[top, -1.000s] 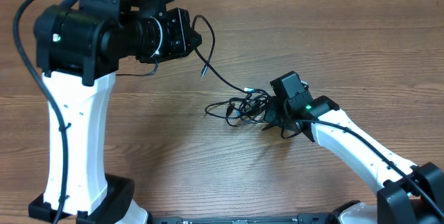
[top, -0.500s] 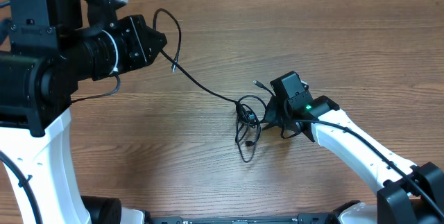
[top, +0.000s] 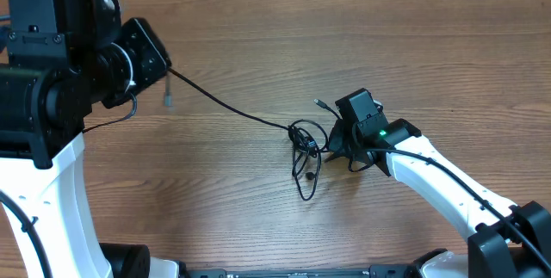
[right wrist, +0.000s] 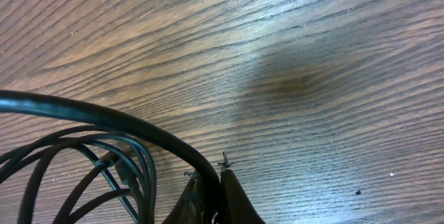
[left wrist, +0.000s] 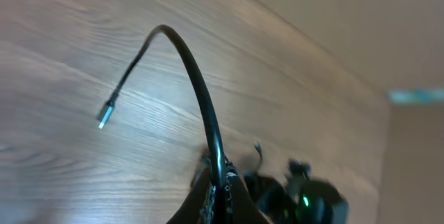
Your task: Untangle cables
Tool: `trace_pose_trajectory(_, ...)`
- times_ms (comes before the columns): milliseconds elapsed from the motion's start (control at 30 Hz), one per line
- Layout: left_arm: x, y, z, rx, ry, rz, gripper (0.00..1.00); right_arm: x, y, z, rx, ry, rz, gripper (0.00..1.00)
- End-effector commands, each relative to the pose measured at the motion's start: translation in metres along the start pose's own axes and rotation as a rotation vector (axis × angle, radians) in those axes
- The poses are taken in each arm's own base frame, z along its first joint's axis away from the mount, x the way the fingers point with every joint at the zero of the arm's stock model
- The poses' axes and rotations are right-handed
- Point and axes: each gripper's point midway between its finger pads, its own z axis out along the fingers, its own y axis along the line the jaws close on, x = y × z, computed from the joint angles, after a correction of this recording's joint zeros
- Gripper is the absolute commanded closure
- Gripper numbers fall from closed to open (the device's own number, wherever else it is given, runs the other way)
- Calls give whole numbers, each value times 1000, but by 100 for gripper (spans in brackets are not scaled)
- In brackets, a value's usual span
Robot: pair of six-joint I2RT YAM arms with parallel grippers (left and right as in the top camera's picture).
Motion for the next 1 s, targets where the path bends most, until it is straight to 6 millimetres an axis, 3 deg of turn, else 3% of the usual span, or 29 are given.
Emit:
trace_pose_trajectory(0, -25, 25, -9, -128, -150, -116, 96, -2, -2, 1, 16, -12, -7, 96)
trace_pose_trajectory(233, -30, 30, 0, -168, -155, -124, 96, -2, -2, 1, 14, -13, -7, 90)
trace_pose_trajectory(333, -29, 29, 8, -170, -129, -110, 96, -1, 1, 1, -1, -8, -7, 80)
trace_pose_trajectory(467, -23, 20, 27, -141, -40, -19, 96, 1, 9, 1, -40, 9, -8, 75)
trace_pose_trajectory(533, -19, 15, 38, -117, 13, 28, 96, 3, 14, 0, -67, 23, -8, 62)
trace_pose_trajectory(733, 3, -11, 71, 29, 208, 170, 96, 14, 44, -5, -223, 105, -22, 36)
trace_pose_trajectory(967, 20, -20, 104, 30, 316, 216, 96, 24, 98, -28, -527, 184, -145, 20)
